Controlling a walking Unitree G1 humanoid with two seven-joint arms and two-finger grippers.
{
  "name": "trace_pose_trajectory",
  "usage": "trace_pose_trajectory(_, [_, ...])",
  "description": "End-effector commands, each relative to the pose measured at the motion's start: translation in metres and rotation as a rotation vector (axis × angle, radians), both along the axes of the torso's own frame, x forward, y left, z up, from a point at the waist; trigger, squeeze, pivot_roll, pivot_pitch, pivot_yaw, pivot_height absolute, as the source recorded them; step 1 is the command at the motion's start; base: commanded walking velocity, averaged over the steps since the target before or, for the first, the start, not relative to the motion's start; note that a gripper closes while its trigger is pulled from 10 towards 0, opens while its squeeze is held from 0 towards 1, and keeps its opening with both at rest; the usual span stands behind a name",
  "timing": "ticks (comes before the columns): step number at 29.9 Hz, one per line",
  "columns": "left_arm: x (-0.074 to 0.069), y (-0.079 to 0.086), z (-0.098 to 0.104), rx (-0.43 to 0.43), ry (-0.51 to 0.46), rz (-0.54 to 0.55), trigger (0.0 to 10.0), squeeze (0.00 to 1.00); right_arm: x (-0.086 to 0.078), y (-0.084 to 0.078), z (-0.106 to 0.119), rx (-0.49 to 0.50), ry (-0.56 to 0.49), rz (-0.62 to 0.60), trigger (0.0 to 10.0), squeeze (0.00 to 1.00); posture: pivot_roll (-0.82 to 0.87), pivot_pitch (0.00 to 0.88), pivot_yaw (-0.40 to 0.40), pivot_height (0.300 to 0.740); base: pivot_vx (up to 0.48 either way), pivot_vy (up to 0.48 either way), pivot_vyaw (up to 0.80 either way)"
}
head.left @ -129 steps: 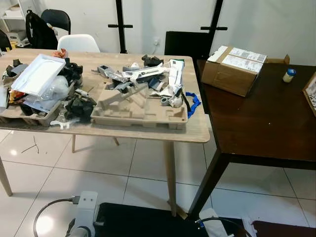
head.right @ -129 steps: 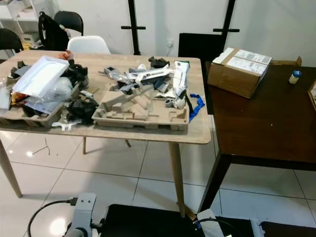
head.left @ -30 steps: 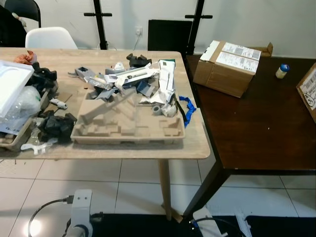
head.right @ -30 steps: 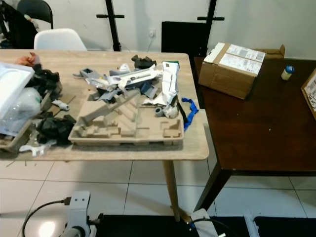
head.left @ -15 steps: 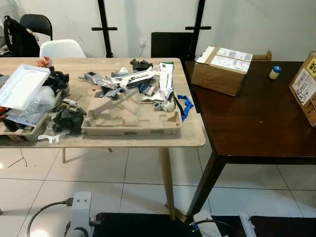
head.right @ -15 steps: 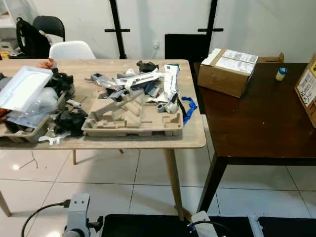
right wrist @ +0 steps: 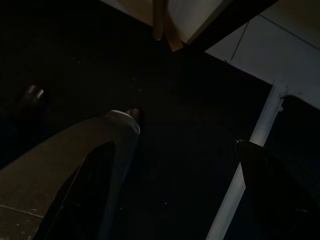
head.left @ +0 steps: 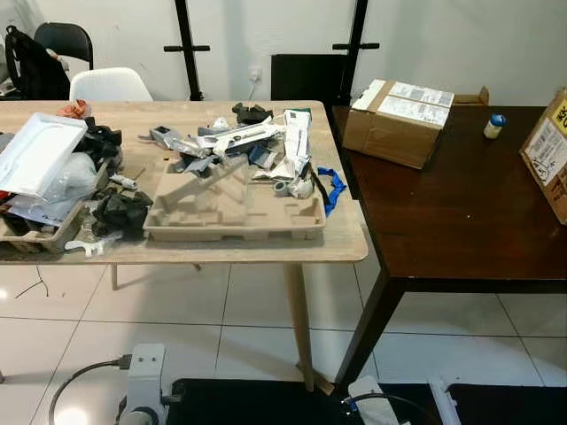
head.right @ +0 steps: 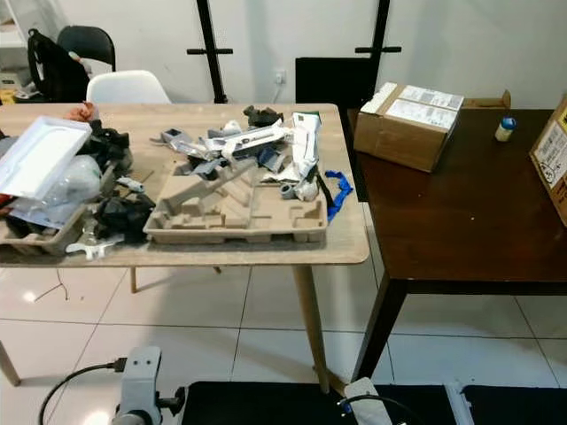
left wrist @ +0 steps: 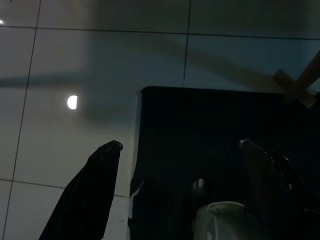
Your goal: Picking trash to rubbish bin
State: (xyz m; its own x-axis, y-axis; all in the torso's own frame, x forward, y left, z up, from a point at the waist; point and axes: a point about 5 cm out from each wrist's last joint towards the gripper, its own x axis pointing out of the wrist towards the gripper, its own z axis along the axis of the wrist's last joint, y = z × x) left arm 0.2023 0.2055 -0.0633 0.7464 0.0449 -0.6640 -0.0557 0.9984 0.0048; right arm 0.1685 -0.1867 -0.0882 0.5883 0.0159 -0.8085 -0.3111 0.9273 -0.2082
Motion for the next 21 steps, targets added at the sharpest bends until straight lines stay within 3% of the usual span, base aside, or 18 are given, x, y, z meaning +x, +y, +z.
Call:
trace_pose_trajectory(1, [-0.0004,-0.001,-0.0009,-0.006,0.009,0.006,10.0,0.0,-0.0033,0.0006,-0.0015,0.002,0.01,-0.002,10.0,0.0,0.01,0.091,0.003,0.74,0.3,0.0,0.0])
trace_pose_trajectory(21, [0.0001,-0.0008,-0.0005,-0.007,0.007,0.005,10.0,0.0,0.0003,0.0034,-0.0002,0.008,-0.002,-0.002,10.0,0.0,0.01,0.094,0.005,0.74,0.295,0.0,0.0])
